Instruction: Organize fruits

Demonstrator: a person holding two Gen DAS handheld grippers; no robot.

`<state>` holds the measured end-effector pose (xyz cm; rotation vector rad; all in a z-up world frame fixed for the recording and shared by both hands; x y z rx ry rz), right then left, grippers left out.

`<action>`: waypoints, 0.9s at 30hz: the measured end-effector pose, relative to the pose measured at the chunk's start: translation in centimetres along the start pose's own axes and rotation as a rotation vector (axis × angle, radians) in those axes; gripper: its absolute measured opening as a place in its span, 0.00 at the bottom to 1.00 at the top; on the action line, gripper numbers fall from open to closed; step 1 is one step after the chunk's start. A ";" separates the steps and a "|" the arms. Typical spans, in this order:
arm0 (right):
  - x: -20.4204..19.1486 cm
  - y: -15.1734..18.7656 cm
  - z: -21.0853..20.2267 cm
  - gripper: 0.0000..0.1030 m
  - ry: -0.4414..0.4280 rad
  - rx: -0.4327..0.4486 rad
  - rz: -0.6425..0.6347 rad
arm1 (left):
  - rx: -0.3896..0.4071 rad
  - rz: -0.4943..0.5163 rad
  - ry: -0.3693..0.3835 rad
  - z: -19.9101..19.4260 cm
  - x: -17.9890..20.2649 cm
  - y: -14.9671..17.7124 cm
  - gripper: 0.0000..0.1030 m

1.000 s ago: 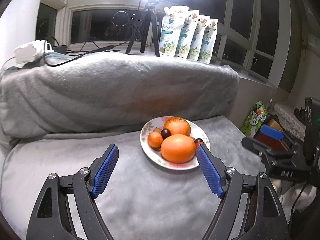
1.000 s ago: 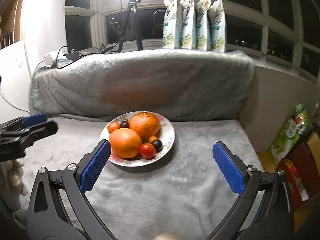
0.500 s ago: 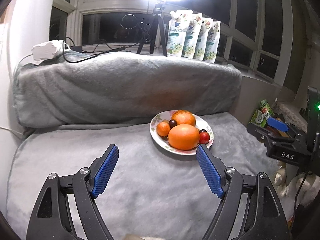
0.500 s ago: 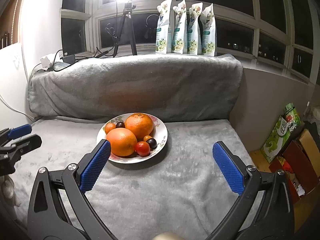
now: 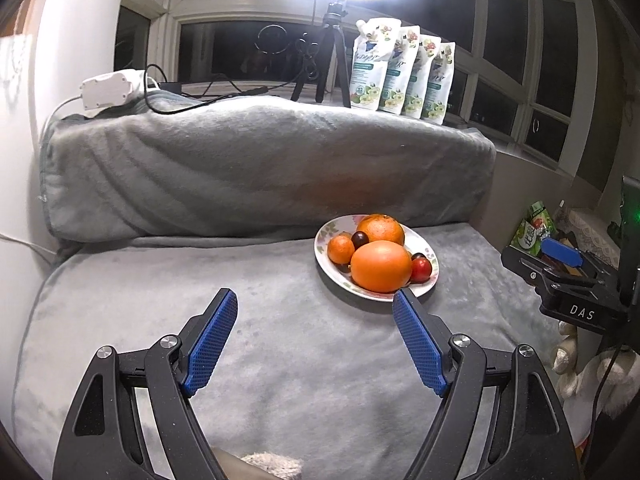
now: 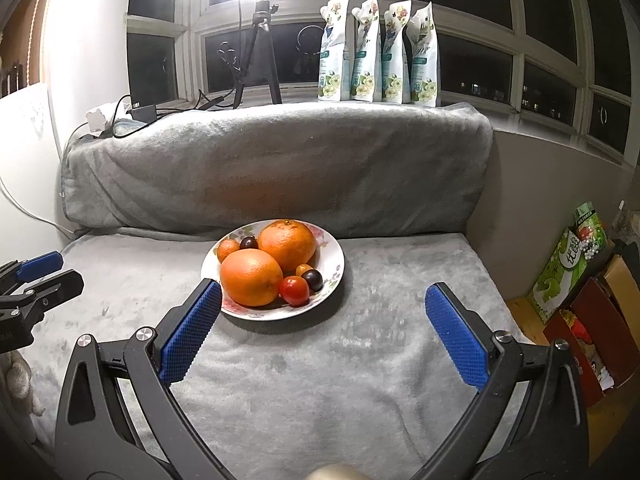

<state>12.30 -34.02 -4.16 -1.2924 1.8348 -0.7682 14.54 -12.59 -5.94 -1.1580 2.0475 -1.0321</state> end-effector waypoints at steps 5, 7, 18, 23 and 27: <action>0.0 0.2 0.2 1.00 -0.001 -0.009 0.003 | 0.002 0.000 -0.002 0.0 0.0 0.0 0.78; 0.0 0.2 0.2 1.00 -0.001 -0.008 0.003 | 0.001 0.001 -0.003 0.0 0.0 0.0 0.78; -0.3 0.4 0.5 1.00 -0.005 -0.017 -0.001 | -0.001 0.003 -0.002 0.1 -0.1 0.2 0.78; -0.3 0.7 0.7 1.00 -0.006 -0.023 -0.001 | 0.010 0.001 -0.002 0.0 -0.2 0.4 0.78; -0.3 0.8 1.0 1.00 -0.007 -0.028 -0.005 | -0.003 0.003 -0.004 0.1 -0.2 0.8 0.78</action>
Point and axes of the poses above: each gripper's, at about its wrist camera, not at the fingertips, and z roughly the way its jaws point, x to its right, y to its underside, the point moved 9 cm from there along z, roughly the way its jaws point, and after that the axes turned 15 degrees about z, right-handed, at the moved point
